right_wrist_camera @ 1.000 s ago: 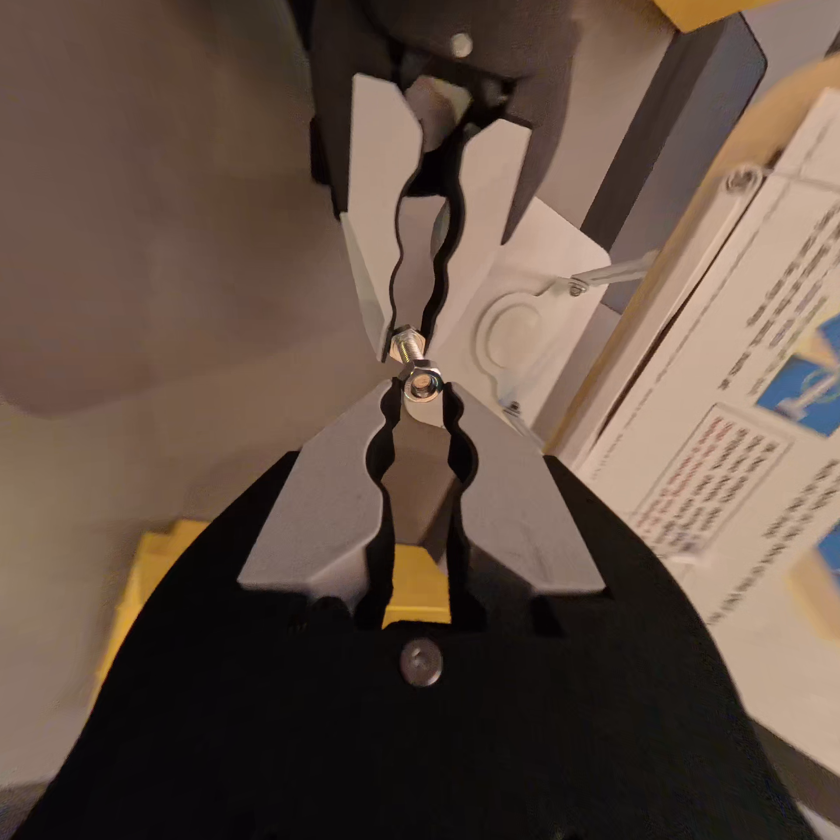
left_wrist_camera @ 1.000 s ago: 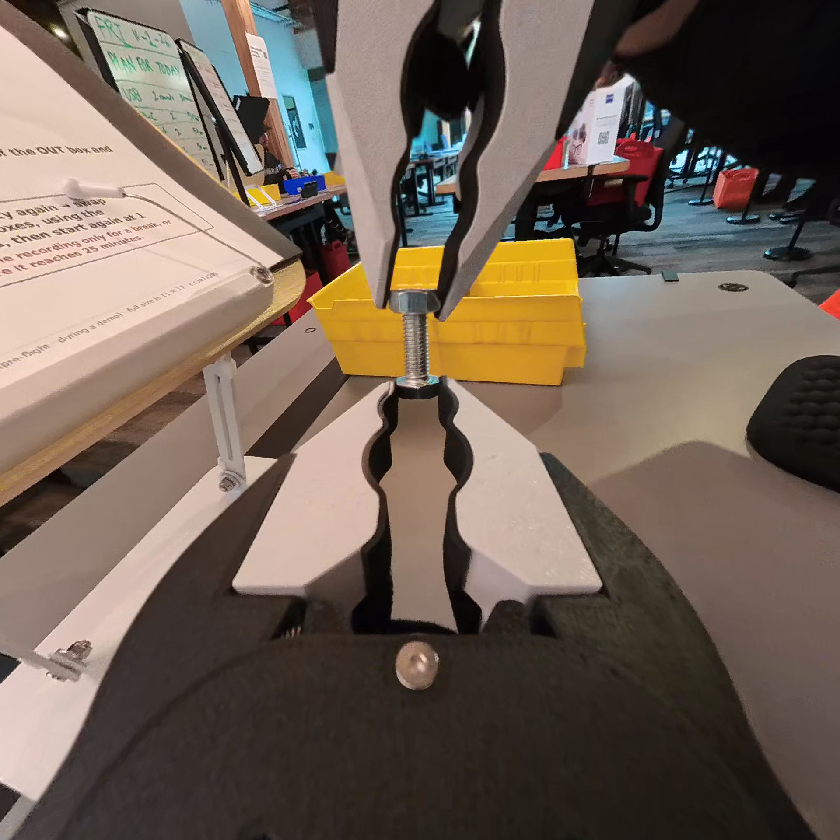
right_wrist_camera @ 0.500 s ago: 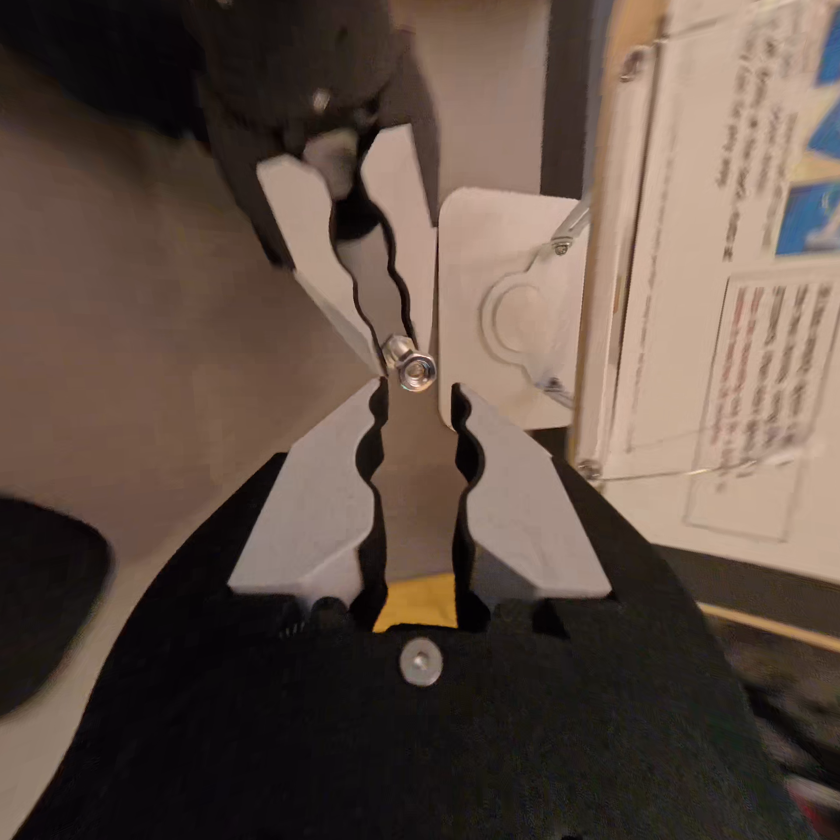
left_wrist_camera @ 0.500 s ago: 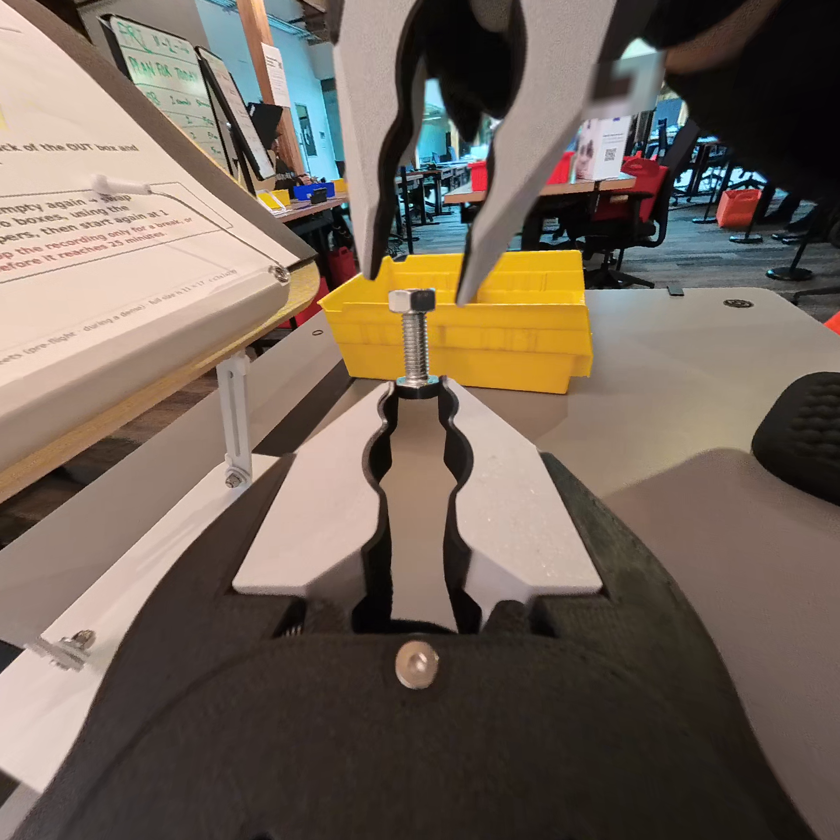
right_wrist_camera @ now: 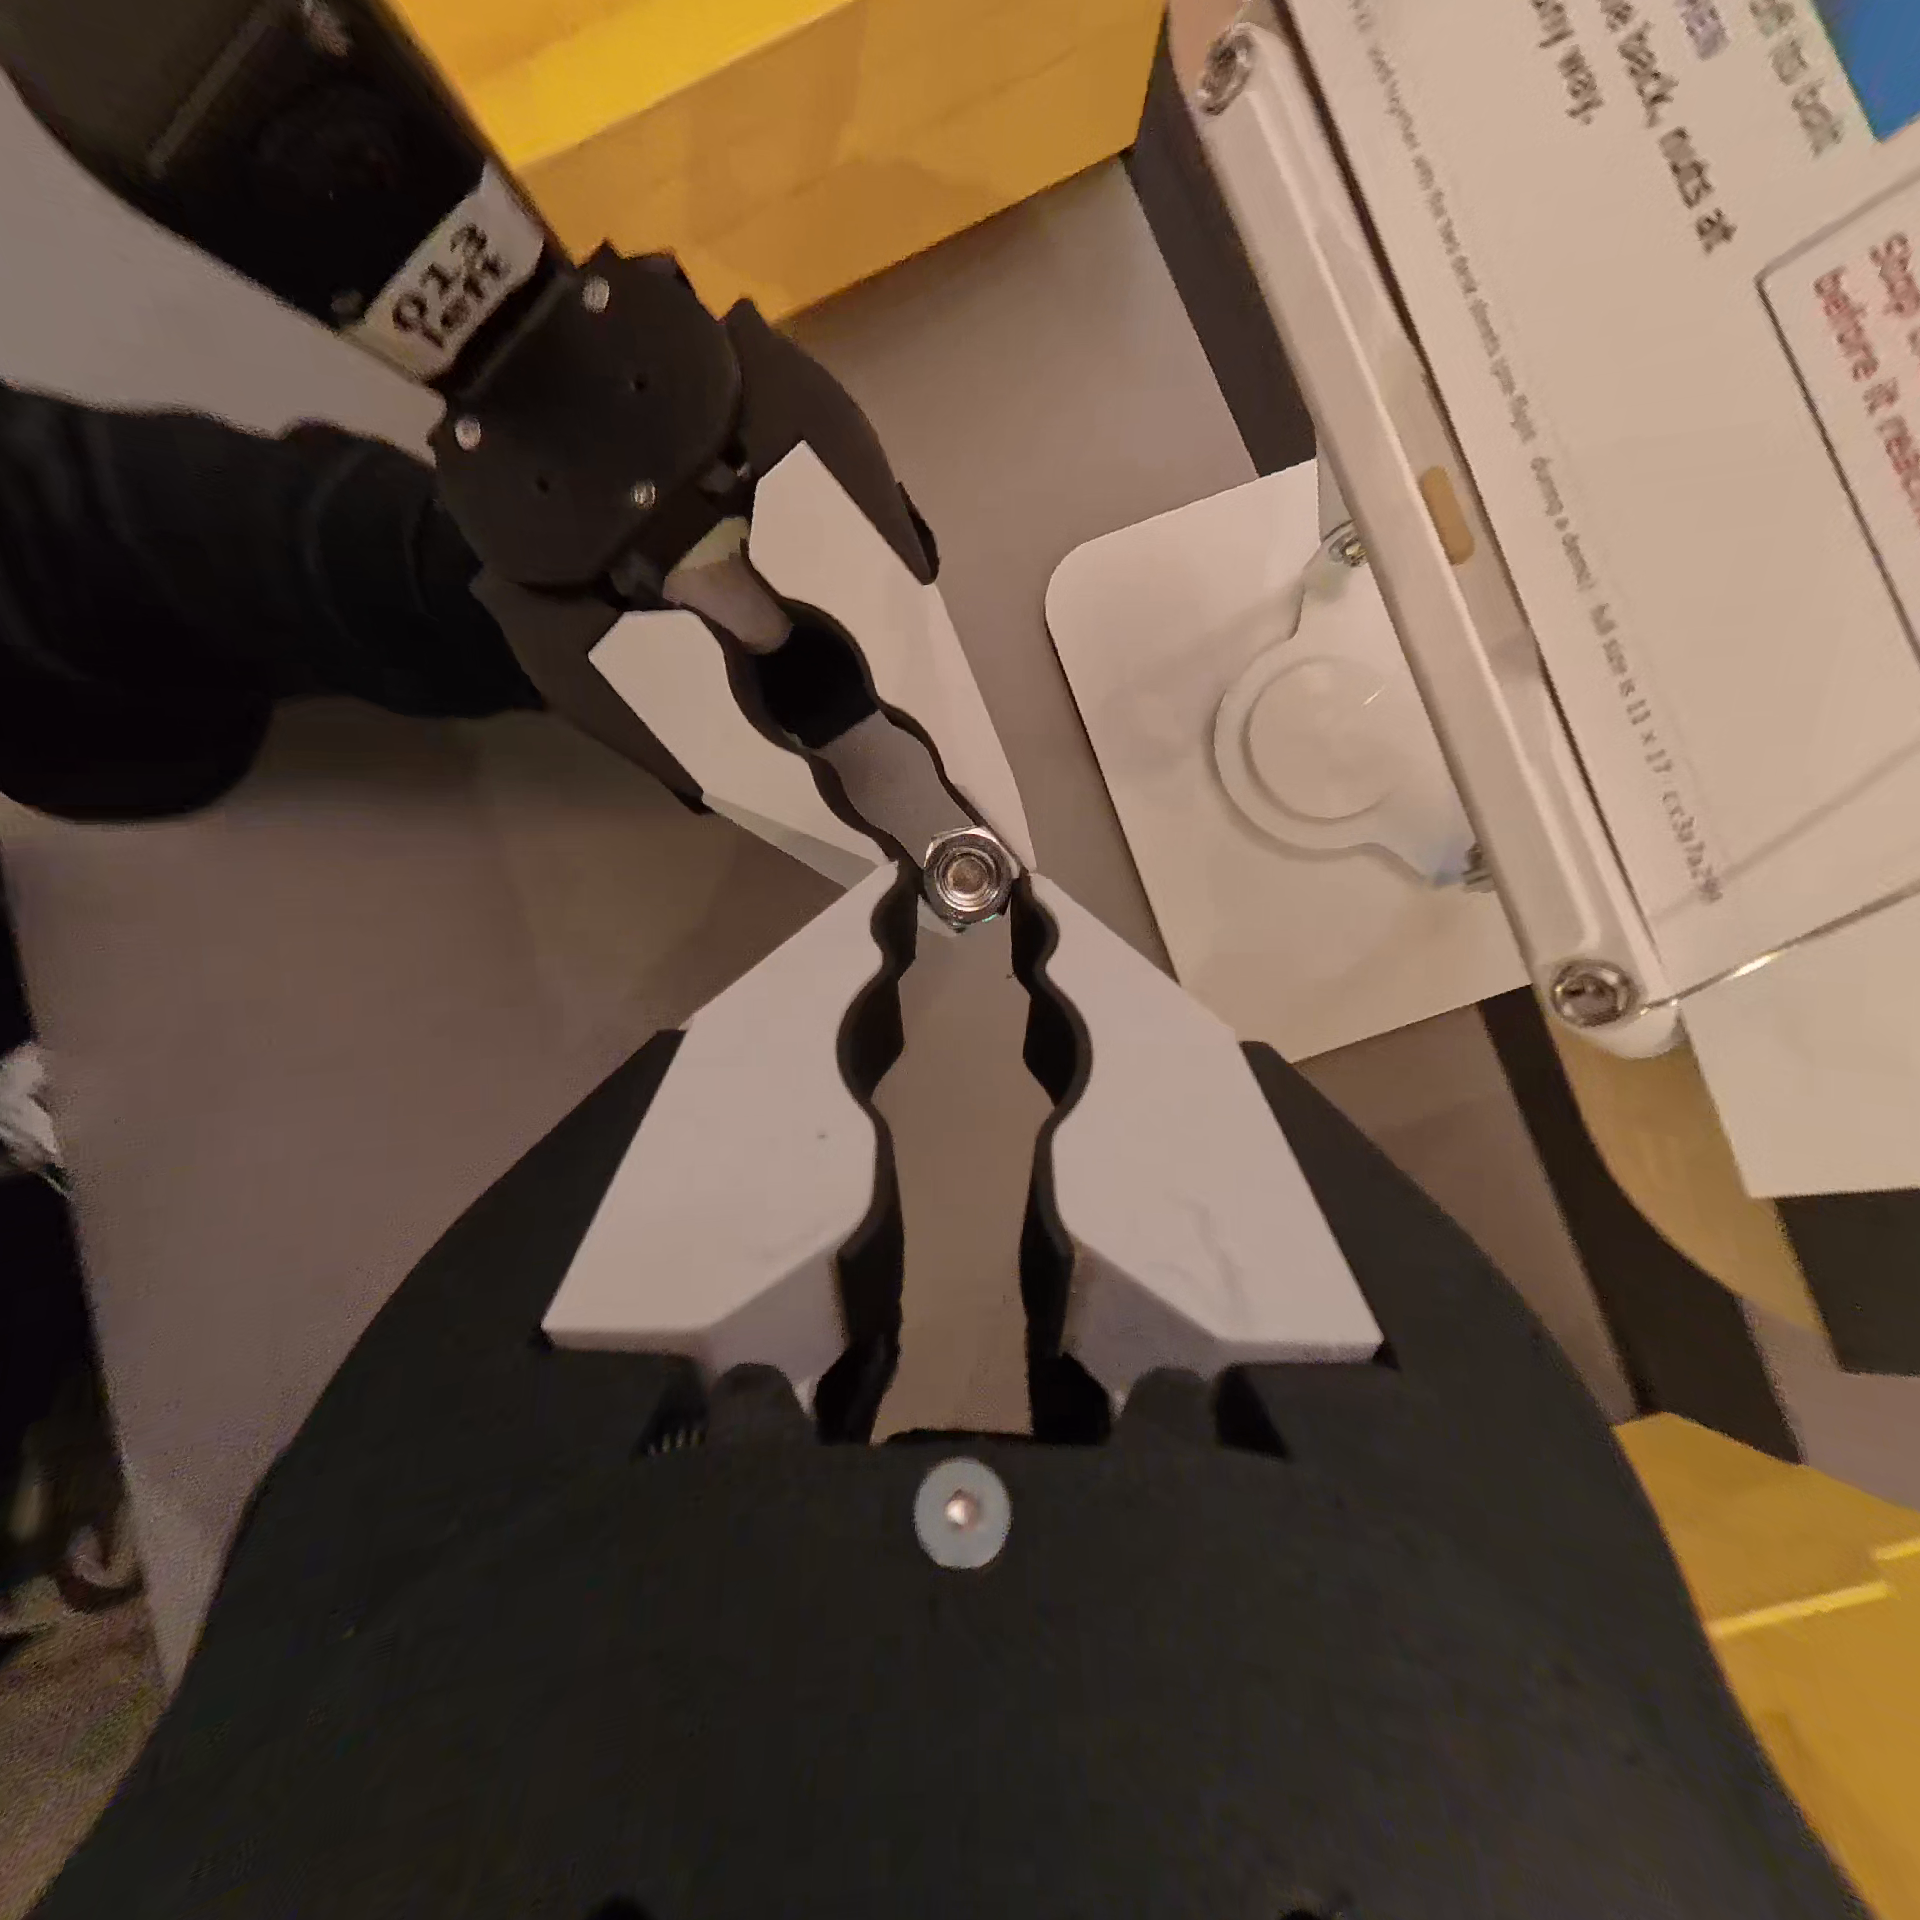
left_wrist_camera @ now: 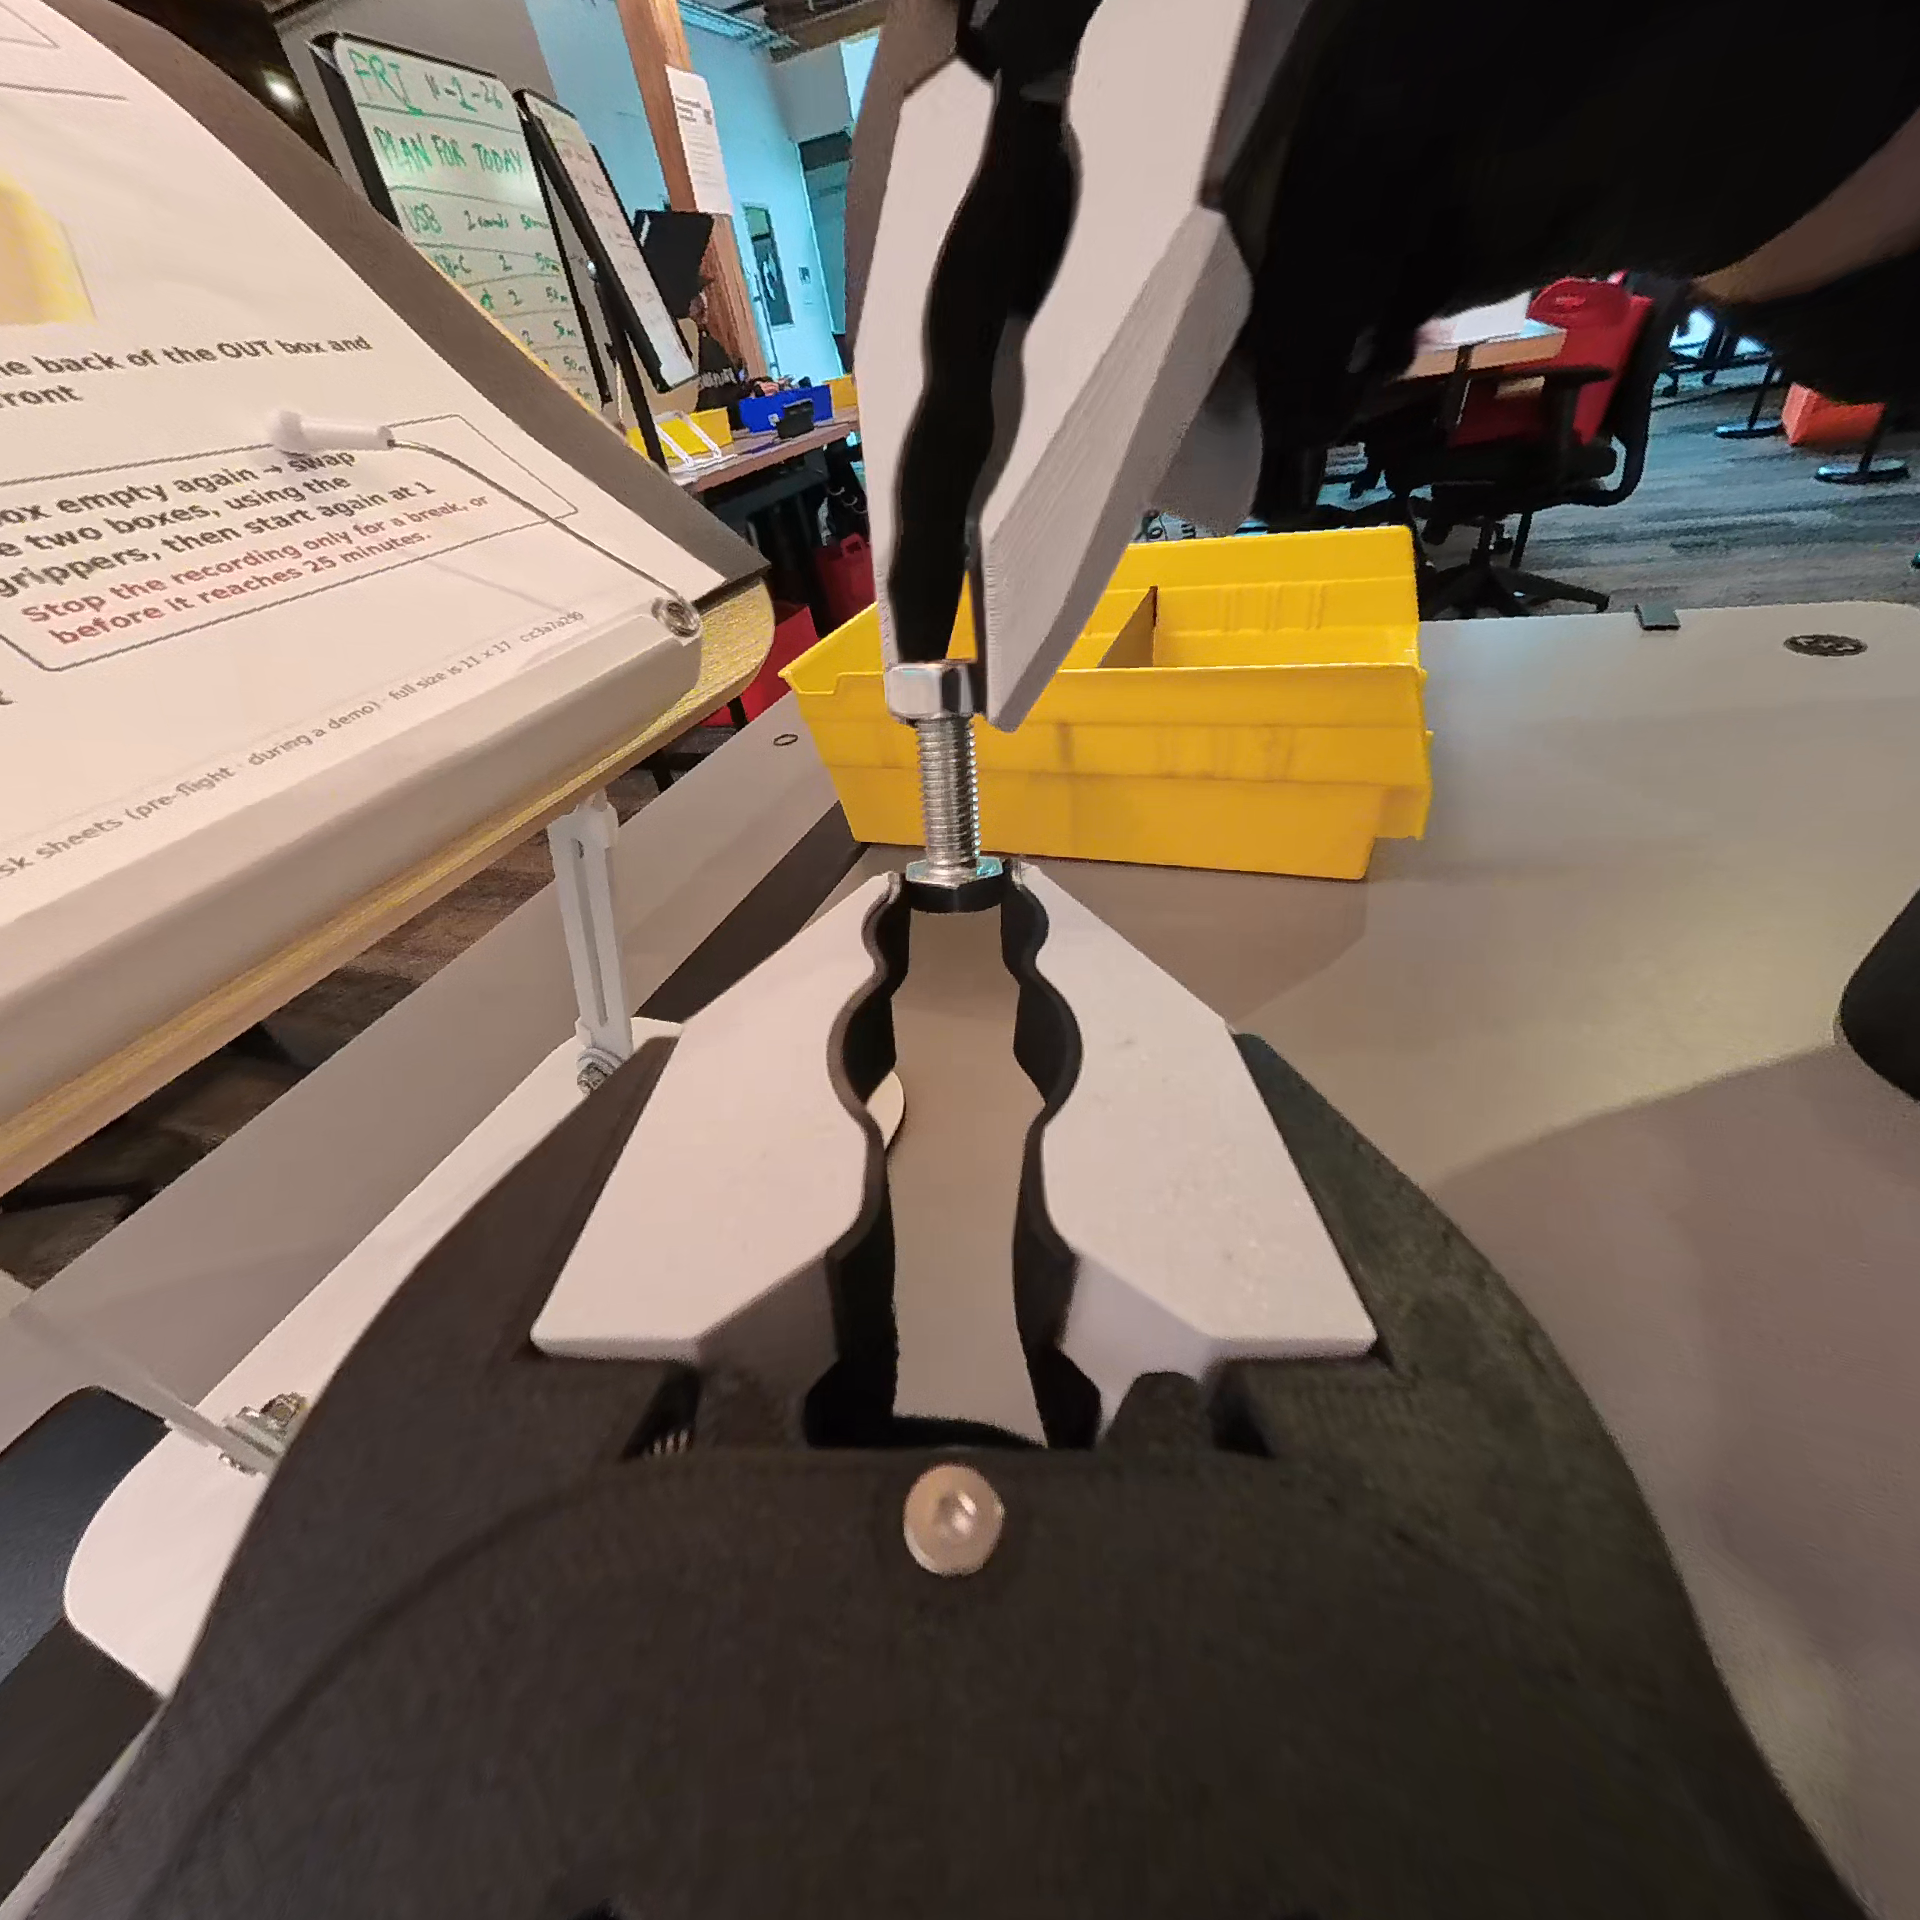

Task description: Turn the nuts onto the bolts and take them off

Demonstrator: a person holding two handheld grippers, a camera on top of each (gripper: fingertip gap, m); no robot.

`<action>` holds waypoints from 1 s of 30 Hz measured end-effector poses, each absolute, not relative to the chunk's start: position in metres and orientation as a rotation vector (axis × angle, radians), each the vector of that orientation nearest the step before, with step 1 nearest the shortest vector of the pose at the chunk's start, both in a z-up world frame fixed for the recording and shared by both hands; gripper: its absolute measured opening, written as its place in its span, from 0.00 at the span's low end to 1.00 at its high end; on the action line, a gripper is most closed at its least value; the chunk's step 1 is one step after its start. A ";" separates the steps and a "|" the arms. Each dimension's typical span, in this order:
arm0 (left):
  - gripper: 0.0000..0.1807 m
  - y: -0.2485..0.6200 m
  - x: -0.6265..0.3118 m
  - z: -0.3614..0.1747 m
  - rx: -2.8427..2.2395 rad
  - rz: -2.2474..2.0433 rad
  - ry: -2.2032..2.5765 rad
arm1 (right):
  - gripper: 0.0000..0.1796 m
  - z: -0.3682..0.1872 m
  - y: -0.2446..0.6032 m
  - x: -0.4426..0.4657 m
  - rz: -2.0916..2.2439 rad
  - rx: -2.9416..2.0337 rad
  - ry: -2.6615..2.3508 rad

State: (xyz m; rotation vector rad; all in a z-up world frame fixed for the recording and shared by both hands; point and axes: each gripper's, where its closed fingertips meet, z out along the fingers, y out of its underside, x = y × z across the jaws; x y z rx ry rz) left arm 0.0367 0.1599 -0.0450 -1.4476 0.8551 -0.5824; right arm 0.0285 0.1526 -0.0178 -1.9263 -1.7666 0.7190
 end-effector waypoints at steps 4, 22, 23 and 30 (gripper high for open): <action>0.09 0.158 0.038 -0.047 -1.451 -0.595 0.872 | 0.09 -0.019 0.150 0.030 0.592 -1.769 -1.997; 0.09 0.151 0.040 -0.044 -1.428 -0.730 0.874 | 0.22 -0.018 0.154 0.033 -0.418 -0.848 -2.599; 0.09 0.152 0.039 -0.044 -1.430 -0.720 0.874 | 0.25 -0.015 0.154 0.034 -0.363 -0.917 -2.567; 0.09 0.159 0.033 -0.043 -1.439 -0.676 0.827 | 0.21 -0.001 0.155 0.034 0.406 -1.753 -2.033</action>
